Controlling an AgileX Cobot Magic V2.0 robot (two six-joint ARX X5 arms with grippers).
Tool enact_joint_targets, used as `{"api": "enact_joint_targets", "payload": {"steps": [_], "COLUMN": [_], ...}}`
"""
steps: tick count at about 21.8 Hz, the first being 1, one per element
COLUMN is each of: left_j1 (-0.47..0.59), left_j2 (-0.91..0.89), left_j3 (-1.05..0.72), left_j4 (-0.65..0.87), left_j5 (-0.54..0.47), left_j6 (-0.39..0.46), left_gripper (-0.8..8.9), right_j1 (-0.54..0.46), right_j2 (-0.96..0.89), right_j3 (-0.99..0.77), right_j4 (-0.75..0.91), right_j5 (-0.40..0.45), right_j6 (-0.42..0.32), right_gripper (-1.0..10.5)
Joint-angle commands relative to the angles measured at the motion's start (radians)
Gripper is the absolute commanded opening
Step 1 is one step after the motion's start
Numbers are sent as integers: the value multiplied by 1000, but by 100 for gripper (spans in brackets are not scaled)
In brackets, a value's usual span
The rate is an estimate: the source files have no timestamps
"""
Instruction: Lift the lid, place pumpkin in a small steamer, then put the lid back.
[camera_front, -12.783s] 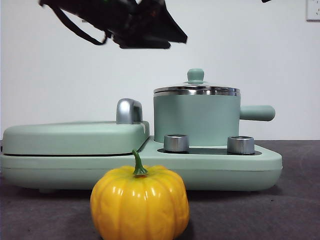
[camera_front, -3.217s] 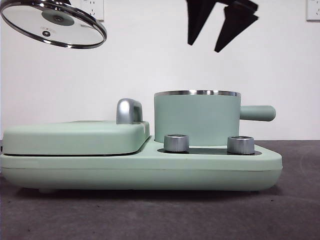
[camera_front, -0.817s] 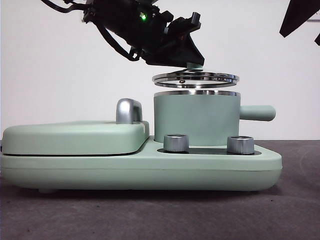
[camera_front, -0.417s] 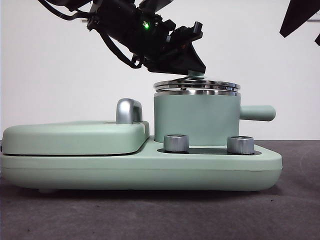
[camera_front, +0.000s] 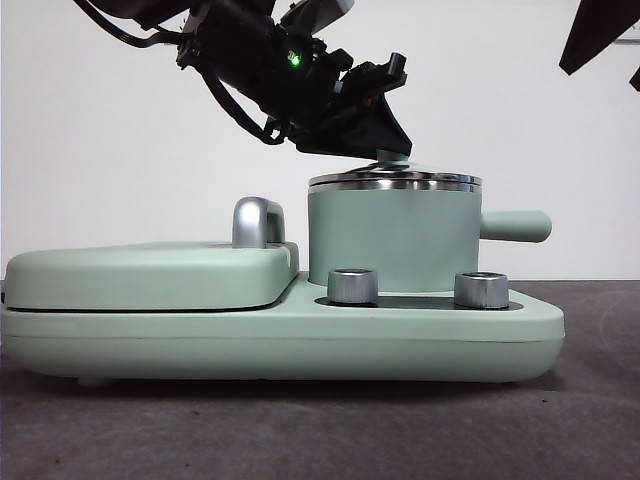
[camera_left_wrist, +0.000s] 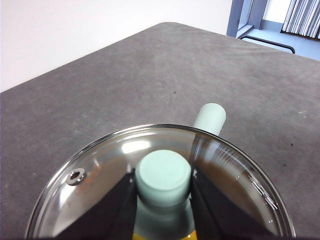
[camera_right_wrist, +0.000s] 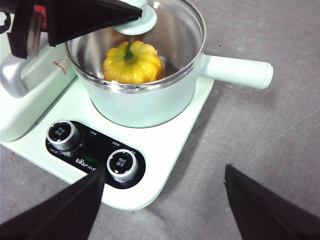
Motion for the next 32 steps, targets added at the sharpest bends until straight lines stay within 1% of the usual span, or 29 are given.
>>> {"api": "enact_joint_targets", "payload": {"steps": [1,2,3,5,6,9,11,13,15,18,20,22,25,32], "left_j1": [-2,0,3,3,3,3,5,13,28,69,105,140,191,280], "left_j2": [16,16,16,14,11,-15,-53,-101,-157,-236,-284,-330,-402,-571], "left_j3": [24,24,24,24,24,24,24,24,24,24,24,19,-7,-99], "left_j4": [-22,-30,-33,-31,-31,-34,-61,-126,-223,-379,-483,-565,-637,-701], "left_j5": [5,5,5,5,5,5,5,5,5,5,6,6,5,5], "left_j6": [4,3,3,-2,-2,-1,0,-1,-13,-134,-170,-169,-169,-164], "left_gripper": [18,36,83,253,278,280,280,280,280,280,280,280,280,280], "right_j1": [5,5,5,5,5,5,5,5,5,5,5,5,5,5], "right_j2": [8,8,8,8,8,8,8,8,8,8,8,8,9,9], "right_j3": [6,6,6,6,6,6,6,6,6,6,6,6,6,6], "right_j4": [4,4,4,4,4,4,4,5,5,9,29,62,97,114], "right_j5": [1,1,1,1,1,1,1,1,1,1,0,0,0,0], "right_j6": [10,10,10,10,10,10,10,10,10,10,6,-2,-15,-28], "right_gripper": [369,369,369,369,369,369,369,369,369,369,369,369,369,369]}}
